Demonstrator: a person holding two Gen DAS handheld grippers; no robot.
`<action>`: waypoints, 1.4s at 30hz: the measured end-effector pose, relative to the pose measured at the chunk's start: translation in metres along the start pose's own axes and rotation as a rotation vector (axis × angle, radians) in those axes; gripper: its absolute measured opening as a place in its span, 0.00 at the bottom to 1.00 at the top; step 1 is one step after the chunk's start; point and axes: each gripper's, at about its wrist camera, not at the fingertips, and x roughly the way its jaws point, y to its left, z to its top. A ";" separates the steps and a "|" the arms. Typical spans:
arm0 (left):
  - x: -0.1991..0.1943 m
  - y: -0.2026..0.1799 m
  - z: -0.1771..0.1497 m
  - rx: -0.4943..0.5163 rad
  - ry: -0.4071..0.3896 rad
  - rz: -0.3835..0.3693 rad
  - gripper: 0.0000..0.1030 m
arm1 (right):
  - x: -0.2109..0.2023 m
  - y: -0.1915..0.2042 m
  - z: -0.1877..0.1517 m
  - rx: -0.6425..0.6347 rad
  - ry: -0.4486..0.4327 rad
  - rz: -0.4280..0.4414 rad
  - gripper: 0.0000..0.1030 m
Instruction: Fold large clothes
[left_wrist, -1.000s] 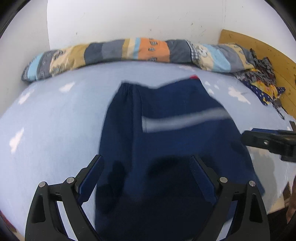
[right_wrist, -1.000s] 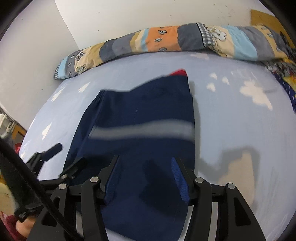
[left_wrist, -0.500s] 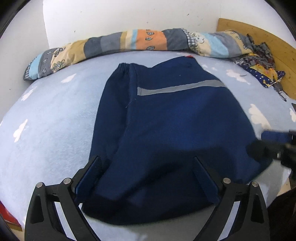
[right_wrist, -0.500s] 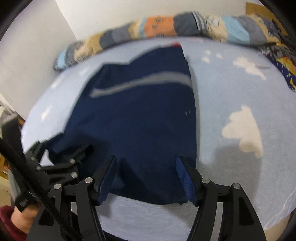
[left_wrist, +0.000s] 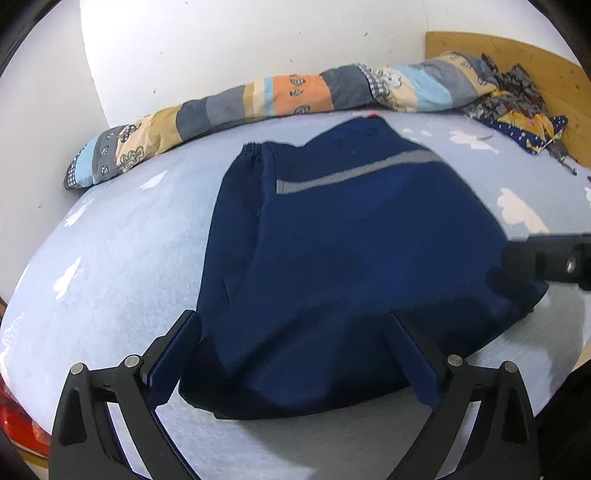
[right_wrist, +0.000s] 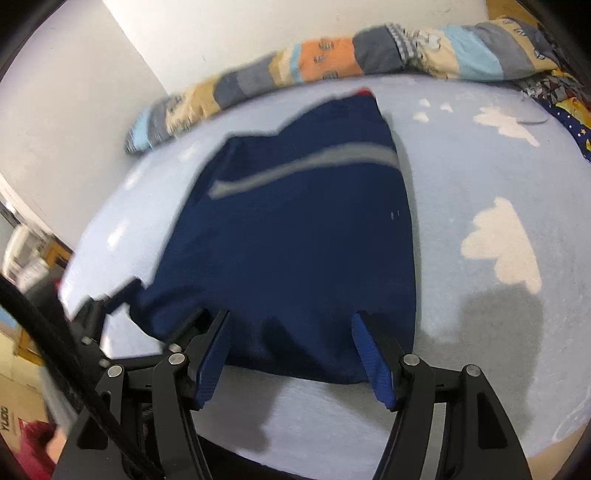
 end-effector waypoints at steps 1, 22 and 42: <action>-0.003 0.000 0.000 -0.007 -0.009 -0.007 0.96 | -0.005 0.003 0.001 -0.017 -0.026 -0.013 0.70; -0.010 0.003 0.003 -0.020 -0.044 -0.001 0.96 | 0.005 0.011 -0.010 -0.115 0.001 -0.197 0.77; -0.036 0.006 -0.005 -0.046 -0.099 -0.003 0.97 | -0.010 0.010 -0.017 -0.080 -0.073 -0.199 0.79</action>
